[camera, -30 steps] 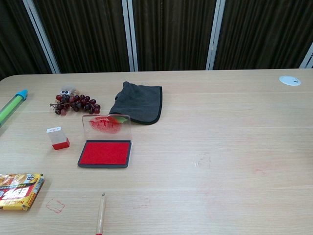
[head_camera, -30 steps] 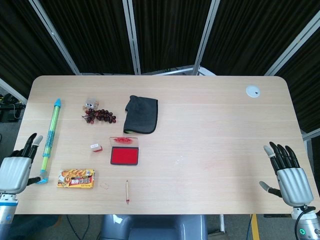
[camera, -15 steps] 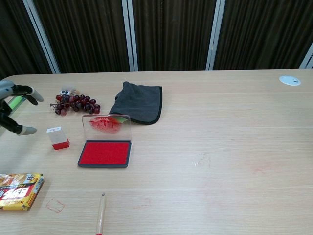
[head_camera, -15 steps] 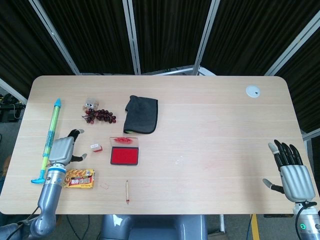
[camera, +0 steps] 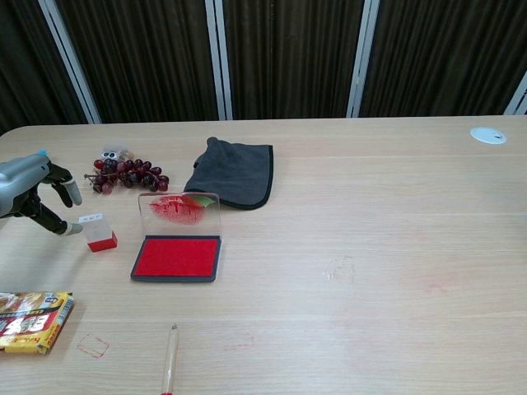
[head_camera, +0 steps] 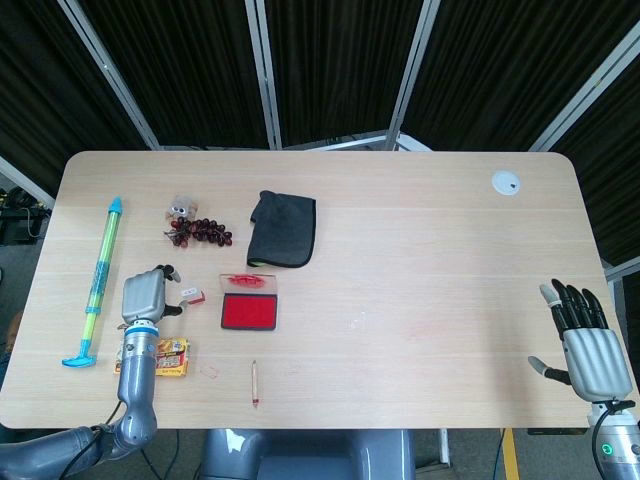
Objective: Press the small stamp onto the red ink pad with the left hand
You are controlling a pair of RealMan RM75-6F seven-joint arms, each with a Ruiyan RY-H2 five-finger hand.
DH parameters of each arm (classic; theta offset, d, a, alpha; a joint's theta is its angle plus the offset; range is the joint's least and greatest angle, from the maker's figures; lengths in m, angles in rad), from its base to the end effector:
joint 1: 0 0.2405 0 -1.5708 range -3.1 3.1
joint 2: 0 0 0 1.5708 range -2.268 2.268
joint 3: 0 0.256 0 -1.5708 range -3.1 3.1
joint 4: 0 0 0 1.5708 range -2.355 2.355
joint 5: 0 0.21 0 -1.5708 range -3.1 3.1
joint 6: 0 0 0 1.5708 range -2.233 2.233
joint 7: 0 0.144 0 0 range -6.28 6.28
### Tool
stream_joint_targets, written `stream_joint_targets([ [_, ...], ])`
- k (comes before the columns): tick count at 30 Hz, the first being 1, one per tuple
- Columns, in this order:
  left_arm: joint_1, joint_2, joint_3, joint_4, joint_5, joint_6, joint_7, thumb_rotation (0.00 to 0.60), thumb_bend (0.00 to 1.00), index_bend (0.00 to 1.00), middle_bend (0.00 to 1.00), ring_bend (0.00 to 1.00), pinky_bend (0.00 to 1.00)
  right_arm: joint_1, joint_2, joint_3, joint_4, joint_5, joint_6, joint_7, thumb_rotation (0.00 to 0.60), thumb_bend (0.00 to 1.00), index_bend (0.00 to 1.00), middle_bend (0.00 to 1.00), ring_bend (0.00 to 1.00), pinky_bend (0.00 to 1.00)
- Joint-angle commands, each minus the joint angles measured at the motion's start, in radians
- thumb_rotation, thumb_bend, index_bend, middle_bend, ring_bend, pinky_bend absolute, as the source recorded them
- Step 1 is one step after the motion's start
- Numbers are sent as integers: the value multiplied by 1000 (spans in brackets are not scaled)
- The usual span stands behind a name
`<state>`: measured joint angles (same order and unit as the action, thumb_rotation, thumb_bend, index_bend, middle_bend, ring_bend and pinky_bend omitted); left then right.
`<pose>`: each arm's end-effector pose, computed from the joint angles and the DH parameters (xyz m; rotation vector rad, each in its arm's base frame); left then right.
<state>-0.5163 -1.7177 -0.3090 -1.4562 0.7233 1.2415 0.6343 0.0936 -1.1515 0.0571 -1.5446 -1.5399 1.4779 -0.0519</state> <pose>-0.2278 0.3132 -0.0182 -1.2871 -1.2031 -0.6486 -0.3146 -0.1860 0.1529 1.4455 -0.8146 0.8683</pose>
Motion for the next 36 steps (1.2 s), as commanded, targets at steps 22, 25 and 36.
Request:
stream_joint_targets([
  [22,-49,-90,2,120,-21,-15,-23,600,249,428,460,847,905,4,-11,8,27,32,-15,11,600,0,0,0,0,0],
  [25,-51,-96,3,127,-18,-17,-25,600,252,435,461,844,904,4,-11,7,28,30,-14,11,600,0,0,0,0,0],
  [36,-59,-112,3,137,-29,-15,-9,600,326,489,521,839,899,4,-15,9,36,33,-12,19,600,0,0,0,0,0],
])
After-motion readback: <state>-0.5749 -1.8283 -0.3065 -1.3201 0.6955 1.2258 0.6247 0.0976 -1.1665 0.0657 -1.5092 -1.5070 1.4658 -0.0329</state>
